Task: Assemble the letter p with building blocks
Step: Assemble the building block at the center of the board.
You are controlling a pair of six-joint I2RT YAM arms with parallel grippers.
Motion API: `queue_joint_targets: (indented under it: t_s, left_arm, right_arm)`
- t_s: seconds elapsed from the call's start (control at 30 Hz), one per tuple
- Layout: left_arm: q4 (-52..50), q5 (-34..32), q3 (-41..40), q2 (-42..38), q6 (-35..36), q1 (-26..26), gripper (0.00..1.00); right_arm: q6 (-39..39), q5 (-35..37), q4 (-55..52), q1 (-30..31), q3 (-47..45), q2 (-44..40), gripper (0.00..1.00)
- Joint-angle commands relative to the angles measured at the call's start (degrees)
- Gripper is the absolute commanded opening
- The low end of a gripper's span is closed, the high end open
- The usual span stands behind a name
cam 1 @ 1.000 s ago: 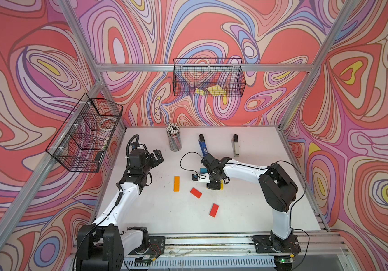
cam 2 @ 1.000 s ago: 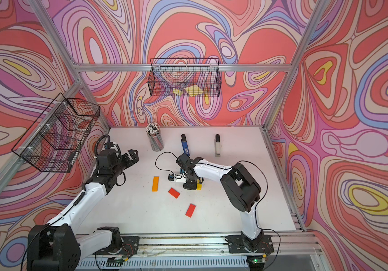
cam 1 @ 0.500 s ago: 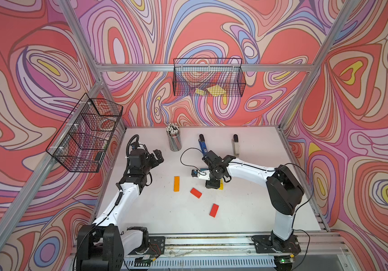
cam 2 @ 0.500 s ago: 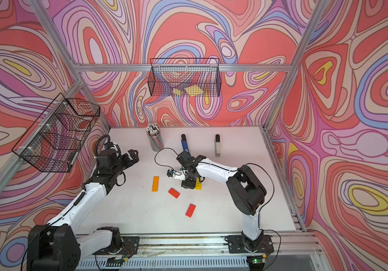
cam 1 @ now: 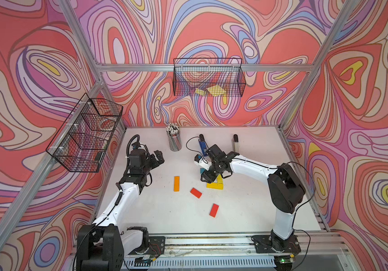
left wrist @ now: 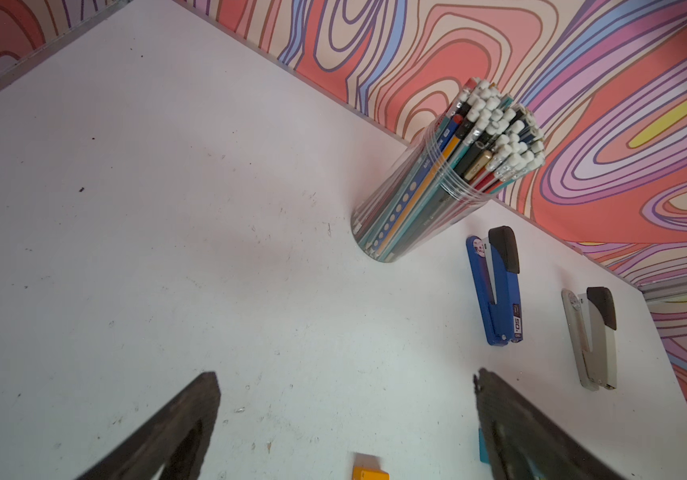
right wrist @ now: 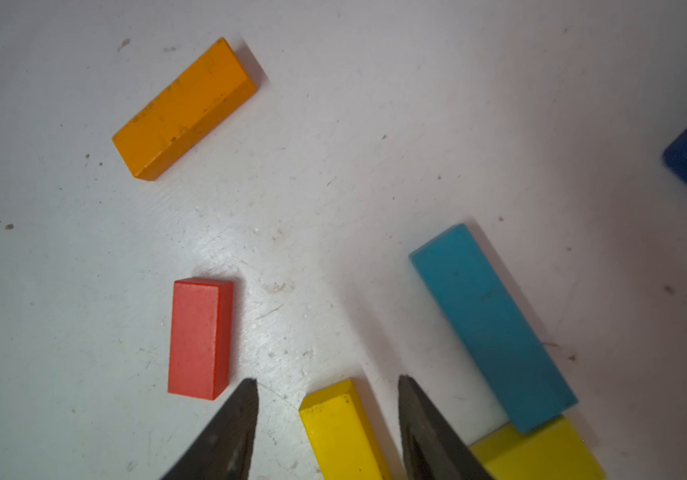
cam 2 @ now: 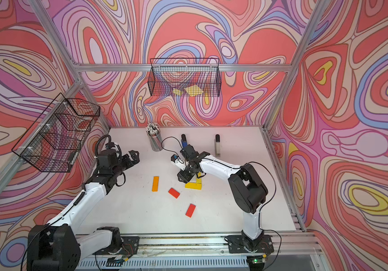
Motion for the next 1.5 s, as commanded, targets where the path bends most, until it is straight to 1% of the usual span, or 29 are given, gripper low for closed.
queue_joint_targets:
  t_s: [0.0, 0.3, 0.5, 0.77, 1.47]
  left_arm:
    - [-0.63, 0.87, 1.72, -0.19, 0.30, 0.43, 0.99]
    - [0.11, 1.45, 1.02, -0.36, -0.56, 0.44, 0.99]
    - [0.08, 0.76, 0.49, -1.05, -0.34, 0.44, 0.99]
    - [0.53, 1.46, 0.58, -0.84, -0.81, 0.40, 0.99]
    - [0.42, 0.68, 0.23, -1.30, -0.74, 0.44, 0.99]
  right_arm:
    - [5.11, -1.90, 1.94, 0.22, -0.37, 0.54, 0.58]
    - [5.03, -1.81, 2.28, 0.20, -1.49, 2.90, 0.58]
    - [5.25, -1.77, 2.72, 0.04, -2.20, 3.28, 0.58]
    - [4.76, -1.06, 1.97, 0.04, -2.35, 4.34, 0.57]
    - [3.81, -2.83, 0.69, 0.04, -3.55, 4.13, 0.57]
